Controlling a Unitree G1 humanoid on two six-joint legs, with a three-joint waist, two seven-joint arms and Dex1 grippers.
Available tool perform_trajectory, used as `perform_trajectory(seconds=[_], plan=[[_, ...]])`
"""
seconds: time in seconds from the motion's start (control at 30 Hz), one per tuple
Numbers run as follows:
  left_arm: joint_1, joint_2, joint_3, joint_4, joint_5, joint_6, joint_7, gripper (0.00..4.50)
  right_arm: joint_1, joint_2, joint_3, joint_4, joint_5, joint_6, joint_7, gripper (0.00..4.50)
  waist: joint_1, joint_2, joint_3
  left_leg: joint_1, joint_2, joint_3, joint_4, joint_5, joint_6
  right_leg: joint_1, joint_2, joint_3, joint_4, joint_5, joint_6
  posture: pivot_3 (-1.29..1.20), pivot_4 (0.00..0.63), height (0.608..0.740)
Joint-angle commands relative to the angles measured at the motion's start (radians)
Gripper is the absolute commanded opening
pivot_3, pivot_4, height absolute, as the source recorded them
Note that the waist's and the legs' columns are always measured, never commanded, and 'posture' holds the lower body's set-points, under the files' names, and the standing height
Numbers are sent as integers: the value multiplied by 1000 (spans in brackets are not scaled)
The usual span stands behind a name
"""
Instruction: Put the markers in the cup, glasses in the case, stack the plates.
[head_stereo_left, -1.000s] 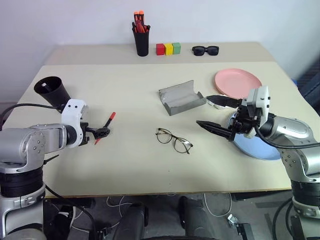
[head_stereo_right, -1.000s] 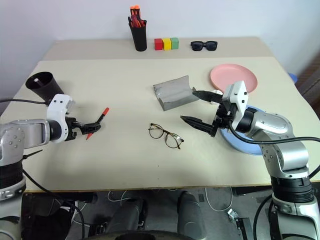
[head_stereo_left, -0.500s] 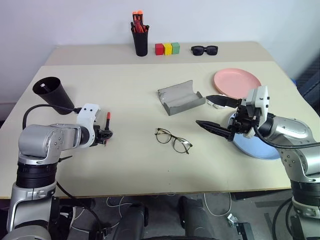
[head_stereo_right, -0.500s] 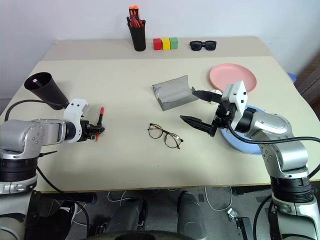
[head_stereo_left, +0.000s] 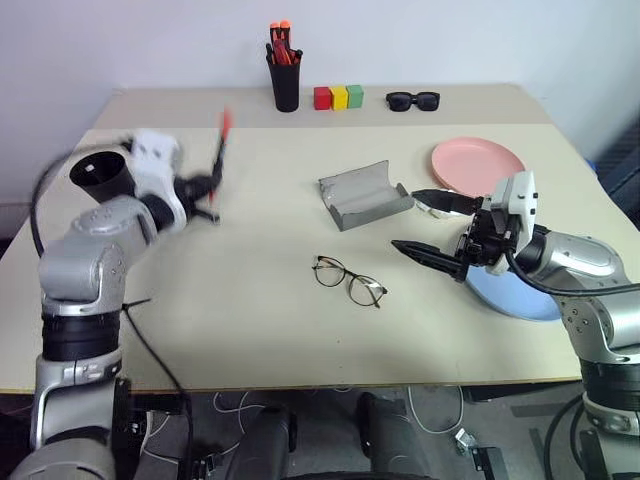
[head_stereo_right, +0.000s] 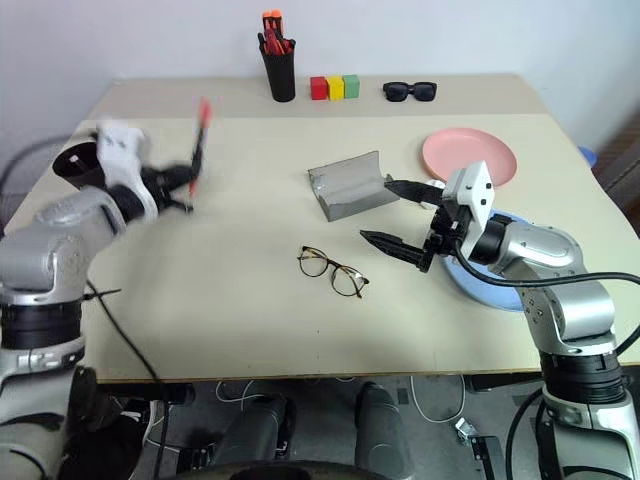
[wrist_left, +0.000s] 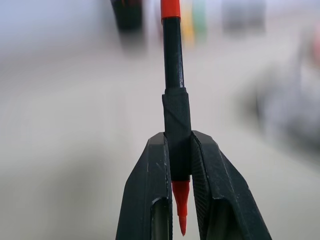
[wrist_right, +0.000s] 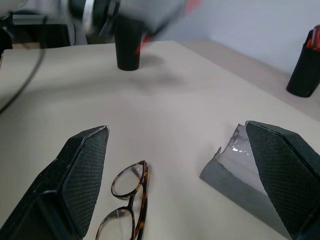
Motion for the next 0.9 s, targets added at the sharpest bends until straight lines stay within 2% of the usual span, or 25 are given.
perform_trajectory(seconds=[0.03, 0.13, 0.3, 0.5, 0.67, 0.83, 0.9], plan=[[-1, 41, 125, 133, 60, -309, 9, 104, -16, 3, -14, -4, 1, -20, 3, 4500, -3, 0, 0, 0, 0, 0, -1, 0, 0, 0, 0, 0, 0, 0, 0, 0, 150, 740], [-23, 85, 181, 287, 86, -499, 14, 104, -18, 5, -12, -2, -1, -21, 4, 4500, 4, 0, 0, 0, 0, 1, 0, 0, 0, -1, 0, 0, 0, 0, 0, 0, 150, 740], [-77, 140, 242, 686, 79, -785, -23, 104, -25, 12, -8, -14, 1, -20, 0, 4500, 11, 0, 0, -1, 0, 0, 1, 0, 0, 1, 0, 0, 0, 0, 0, 0, 150, 740], [-215, 128, 228, 1017, 84, -928, -60, 104, -31, 12, -3, -22, 1, -16, -4, 4500, 28, -3, -1, -1, -1, 0, 3, 0, 0, 2, 0, -1, 0, 0, 0, 0, 150, 740], [-246, 102, 185, 1128, 116, -982, -72, 104, -29, 11, -8, -32, 6, -9, -12, 4500, 23, -3, -1, 0, -1, 0, 3, 0, 1, 2, 0, -1, 1, 1, 1, 0, 150, 740], [-224, 85, 185, 1148, 96, -980, -98, 104, -13, 2, -21, -42, 7, -8, -16, 4500, 15, -3, -1, -1, 0, 0, 3, 0, 1, 2, 0, -1, 1, 1, 1, 0, 150, 740], [-217, 81, 193, 1140, 79, -982, -118, 1012, -13, 2, -21, -41, 7, -8, -16, 4500, 7, -3, -1, -1, 0, -1, 2, 0, 1, 2, 0, -1, 1, 1, 1, 0, 150, 740]])
